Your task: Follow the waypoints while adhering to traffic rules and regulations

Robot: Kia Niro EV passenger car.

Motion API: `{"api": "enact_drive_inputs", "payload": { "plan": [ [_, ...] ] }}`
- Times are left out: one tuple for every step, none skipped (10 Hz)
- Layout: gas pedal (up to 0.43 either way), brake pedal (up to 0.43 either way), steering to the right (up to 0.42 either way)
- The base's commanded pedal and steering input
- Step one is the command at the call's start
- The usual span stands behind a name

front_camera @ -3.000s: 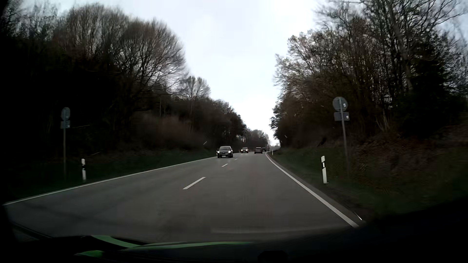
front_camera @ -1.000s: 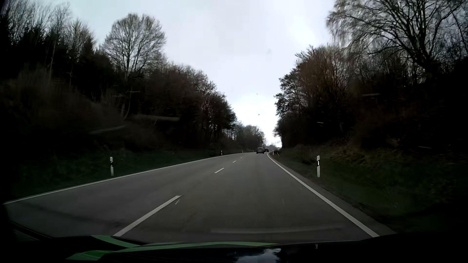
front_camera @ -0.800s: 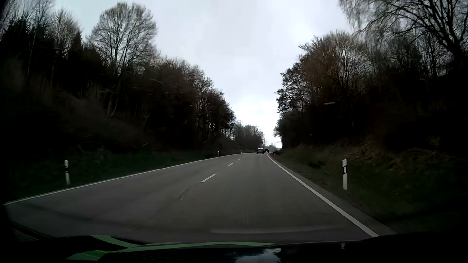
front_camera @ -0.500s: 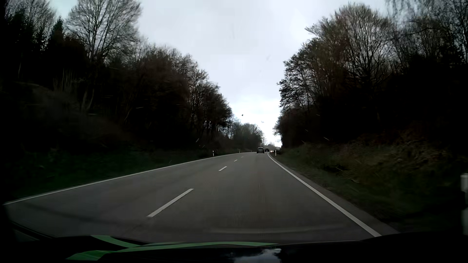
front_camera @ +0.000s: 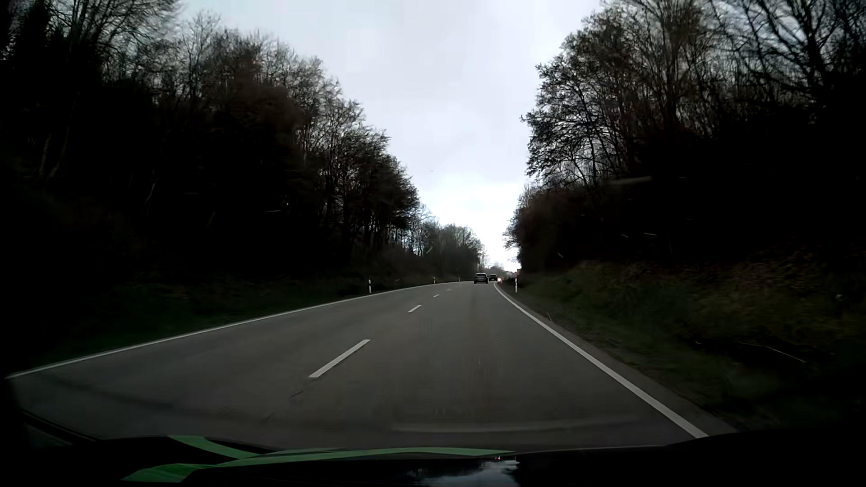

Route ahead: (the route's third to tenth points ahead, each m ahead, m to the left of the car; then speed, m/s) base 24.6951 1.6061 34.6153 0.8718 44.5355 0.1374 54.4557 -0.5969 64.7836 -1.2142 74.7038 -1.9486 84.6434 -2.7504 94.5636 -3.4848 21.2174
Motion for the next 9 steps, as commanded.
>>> {"api": "enact_drive_inputs", "payload": {
  "plan": [
    [0.197,0.0,0.003],
    [0.197,0.0,0.003],
    [0.197,0.0,0.003],
    [0.197,0.0,0.003],
    [0.197,0.0,0.002],
    [0.197,0.0,0.001],
    [0.197,0.0,0.001],
    [0.197,0.0,0.001],
    [0.197,0.0,0.001]
  ]
}}
